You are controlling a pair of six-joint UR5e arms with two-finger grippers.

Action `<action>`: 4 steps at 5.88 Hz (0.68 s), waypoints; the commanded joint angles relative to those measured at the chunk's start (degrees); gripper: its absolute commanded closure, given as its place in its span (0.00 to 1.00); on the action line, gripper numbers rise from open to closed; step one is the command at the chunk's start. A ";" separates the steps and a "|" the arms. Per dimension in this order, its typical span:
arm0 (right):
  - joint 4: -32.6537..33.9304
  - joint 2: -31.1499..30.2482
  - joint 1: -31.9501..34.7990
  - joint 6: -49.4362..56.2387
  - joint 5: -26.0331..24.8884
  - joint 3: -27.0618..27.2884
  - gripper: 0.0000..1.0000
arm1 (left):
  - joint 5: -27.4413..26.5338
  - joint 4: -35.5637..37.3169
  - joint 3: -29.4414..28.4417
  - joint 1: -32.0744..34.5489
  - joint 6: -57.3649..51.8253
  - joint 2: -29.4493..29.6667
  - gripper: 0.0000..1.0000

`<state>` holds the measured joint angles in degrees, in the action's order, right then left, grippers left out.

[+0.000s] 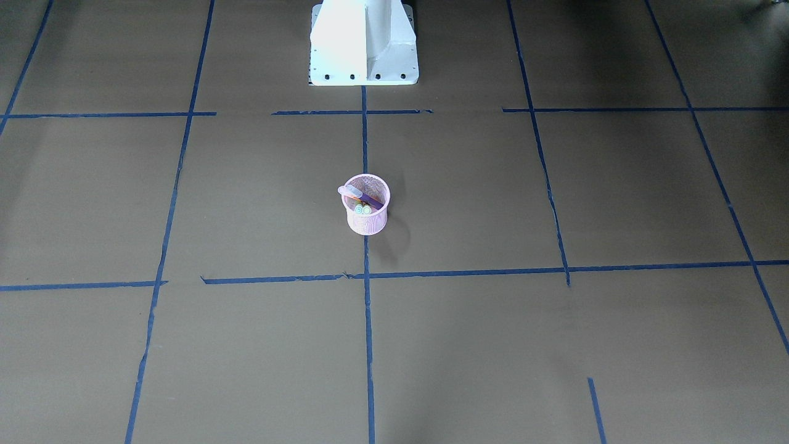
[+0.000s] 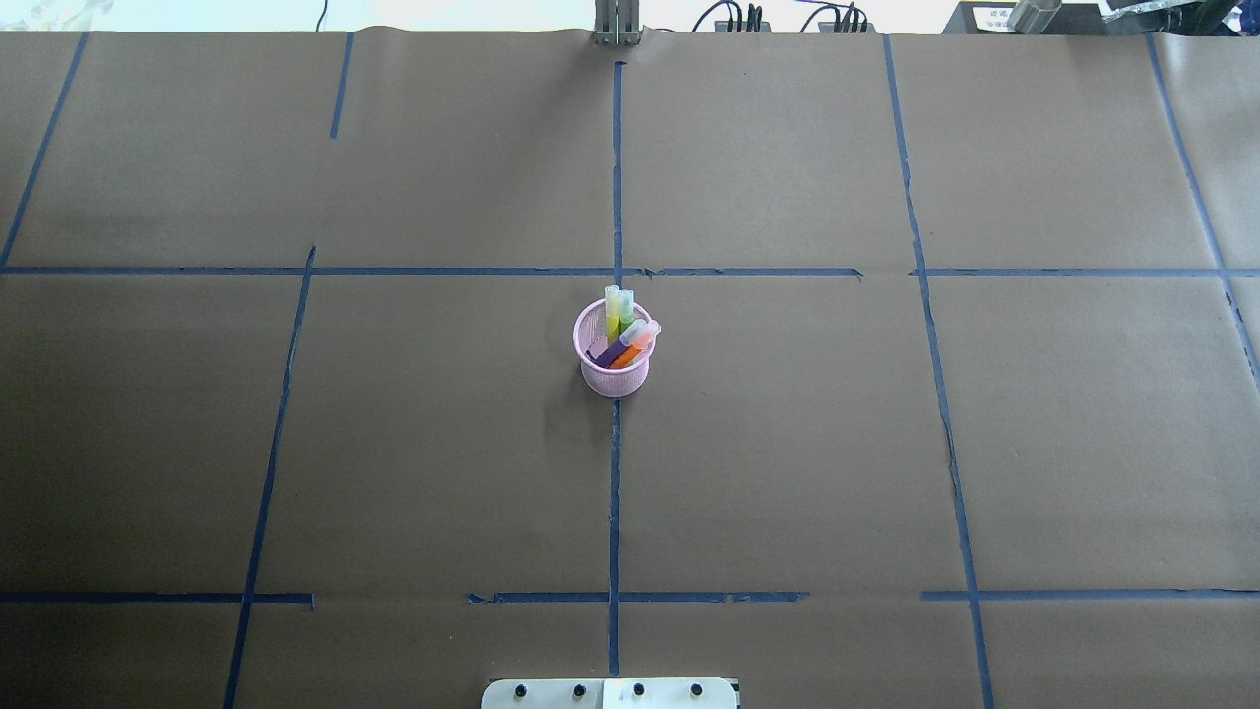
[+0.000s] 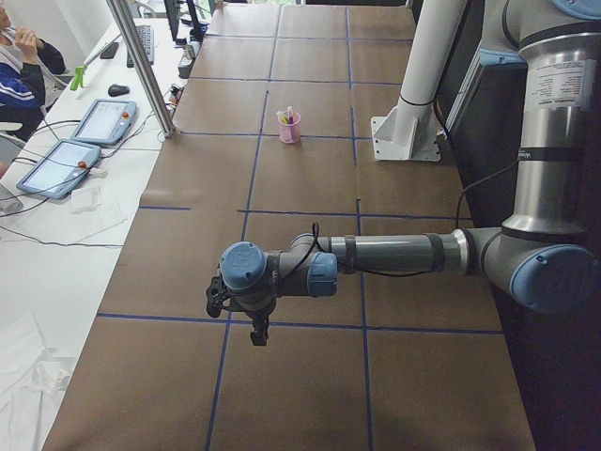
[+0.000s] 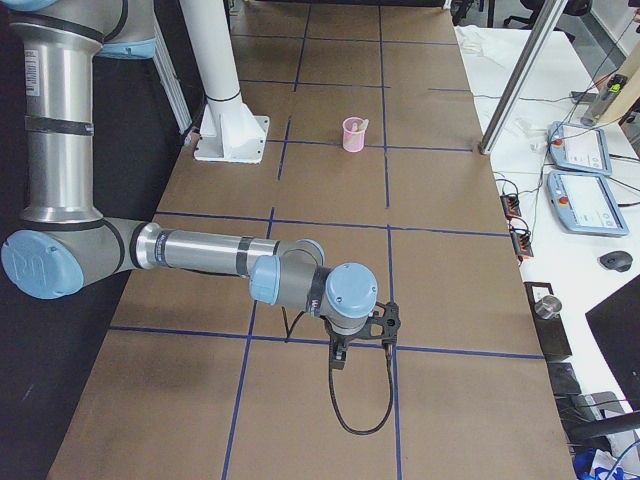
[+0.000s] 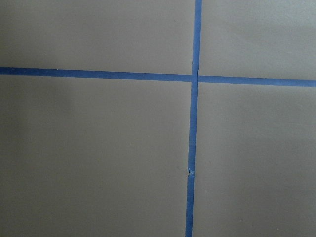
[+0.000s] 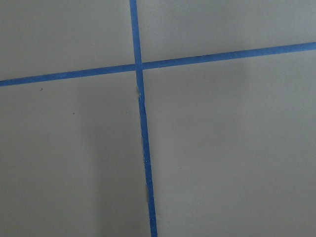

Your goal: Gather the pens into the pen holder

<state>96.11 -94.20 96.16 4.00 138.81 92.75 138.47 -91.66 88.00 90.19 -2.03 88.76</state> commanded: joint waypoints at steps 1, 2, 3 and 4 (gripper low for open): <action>-0.04 -0.11 0.34 -0.22 -1.96 0.59 0.00 | -1.17 0.08 0.42 0.07 -0.78 0.09 0.00; -0.04 -0.72 0.25 -0.22 -2.05 0.68 0.00 | -1.44 0.08 0.33 0.07 -0.78 0.09 0.00; -0.04 -0.81 0.34 -0.30 -2.05 0.59 0.00 | -1.45 0.08 0.42 0.07 -0.78 0.09 0.00; -1.70 -1.16 0.60 -0.83 -2.31 0.59 0.00 | -1.45 0.08 0.42 0.07 -0.87 0.09 0.00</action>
<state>95.56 -95.05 96.58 3.55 136.70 93.36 137.06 -91.58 88.39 90.26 -2.84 88.86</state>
